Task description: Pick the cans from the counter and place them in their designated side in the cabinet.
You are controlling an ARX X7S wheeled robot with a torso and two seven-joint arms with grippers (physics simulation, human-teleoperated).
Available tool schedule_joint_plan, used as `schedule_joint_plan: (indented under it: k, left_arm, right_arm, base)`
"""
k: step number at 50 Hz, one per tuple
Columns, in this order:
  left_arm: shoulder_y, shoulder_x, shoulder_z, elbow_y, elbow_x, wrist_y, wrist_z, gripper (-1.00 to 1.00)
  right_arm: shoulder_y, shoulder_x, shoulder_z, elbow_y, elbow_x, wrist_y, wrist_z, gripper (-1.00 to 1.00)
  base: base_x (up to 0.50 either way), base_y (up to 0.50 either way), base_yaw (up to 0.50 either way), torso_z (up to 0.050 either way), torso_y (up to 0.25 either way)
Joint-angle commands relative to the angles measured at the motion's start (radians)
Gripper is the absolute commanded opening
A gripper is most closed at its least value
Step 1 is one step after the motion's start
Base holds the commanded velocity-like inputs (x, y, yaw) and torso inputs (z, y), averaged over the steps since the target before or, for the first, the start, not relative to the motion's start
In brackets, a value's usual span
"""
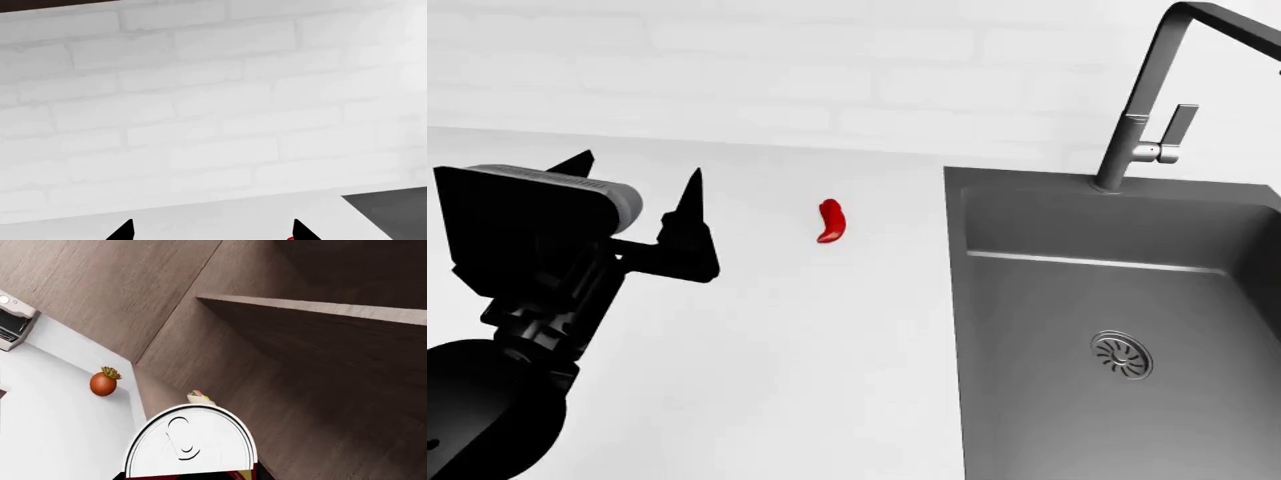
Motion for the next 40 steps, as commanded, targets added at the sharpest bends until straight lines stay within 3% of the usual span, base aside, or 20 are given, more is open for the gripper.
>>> schedule_joint_plan:
  k: [1,16,40]
  left_arm:
    - [-0.001,-0.002,0.004,-0.003,0.000,0.003,-0.003,1.00]
    - [-0.019,-0.002,0.026,-0.032,0.016,0.015,0.004,1.00]
    - [0.021,-0.004,0.028,-0.061,0.037,0.067,0.021,1.00]
  right_arm:
    - [0.042,-0.066,0.099,0.119,-0.248,-0.109,-0.027,-1.00]
    - [0.042,-0.066,0.052,0.195,-0.184,-0.107,0.216,-1.00]
    - [0.042,-0.066,0.143,0.214,-0.189,0.036,0.348,-1.00]
  base:
    - [0.00,0.00,0.00,0.000,0.000]
    - [0.00,0.00,0.00,0.000,0.001]
    - [0.00,0.00,0.00,0.000,0.000]
